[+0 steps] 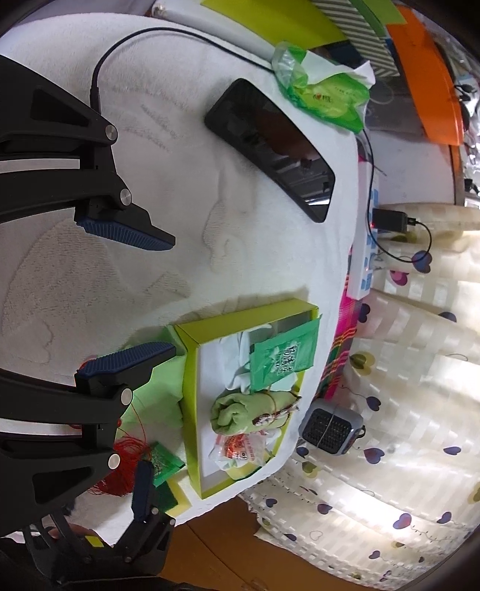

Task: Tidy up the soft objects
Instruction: 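Grasp the red Chinese knot tassel with the right gripper and lift it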

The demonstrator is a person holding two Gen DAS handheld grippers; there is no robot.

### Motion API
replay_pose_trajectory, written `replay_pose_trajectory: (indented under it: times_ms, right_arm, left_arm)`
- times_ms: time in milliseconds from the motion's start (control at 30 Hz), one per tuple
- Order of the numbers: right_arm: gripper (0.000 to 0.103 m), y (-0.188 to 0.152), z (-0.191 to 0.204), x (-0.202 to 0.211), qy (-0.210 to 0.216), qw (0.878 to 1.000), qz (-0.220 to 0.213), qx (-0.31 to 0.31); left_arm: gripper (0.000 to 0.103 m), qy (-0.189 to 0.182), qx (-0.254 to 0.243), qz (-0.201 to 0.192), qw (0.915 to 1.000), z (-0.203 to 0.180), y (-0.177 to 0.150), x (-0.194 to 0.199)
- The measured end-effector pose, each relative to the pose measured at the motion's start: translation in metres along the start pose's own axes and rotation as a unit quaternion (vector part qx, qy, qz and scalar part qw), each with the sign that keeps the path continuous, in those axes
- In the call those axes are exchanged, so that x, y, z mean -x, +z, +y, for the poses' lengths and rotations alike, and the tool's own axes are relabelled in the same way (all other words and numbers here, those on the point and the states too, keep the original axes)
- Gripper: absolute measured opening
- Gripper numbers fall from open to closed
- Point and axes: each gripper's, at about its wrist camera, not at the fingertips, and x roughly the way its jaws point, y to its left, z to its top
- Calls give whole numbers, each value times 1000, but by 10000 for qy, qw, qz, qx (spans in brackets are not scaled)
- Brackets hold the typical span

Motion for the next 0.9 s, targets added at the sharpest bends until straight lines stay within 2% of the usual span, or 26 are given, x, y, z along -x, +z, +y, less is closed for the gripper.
replay_pose_trajectory:
  times_ms: [167, 233, 367, 433, 533, 700, 767, 833, 900]
  right_arm:
    - [60, -8, 4, -9, -112, 9987, 395, 299]
    - [60, -11, 3, -10, -35, 9986, 452, 279]
    - [58, -15, 4, -11, -193, 9980, 504, 327]
    - [49, -16, 4, -11, -291, 9975, 538, 356]
    - [43, -16, 5, -15, -470, 9957, 638, 489]
    - [39, -20, 9, -18, -534, 9932, 775, 692]
    - [35, -22, 8, -17, -537, 9932, 766, 697]
    - [24, -23, 9, -17, -524, 9932, 759, 705]
    - [23, -24, 9, -17, -526, 9930, 763, 733]
  left_arm:
    - [51, -125, 19, 92, 9999, 1, 1, -6]
    - [51, -226, 48, 148, 9996, 1, 1, -9]
    - [51, -274, 56, 190, 9994, 0, 2, -13]
    - [51, -284, 41, 207, 9994, -1, 2, -14]
    - [51, -289, 27, 227, 9993, -2, 2, -16]
    - [51, -338, 17, 273, 9991, -4, 2, -19]
    - [51, -374, 27, 298, 9989, -5, 2, -20]
    - [51, -399, 16, 304, 9987, -6, 2, -21]
    - [51, -417, 14, 323, 9986, -7, 2, -22]
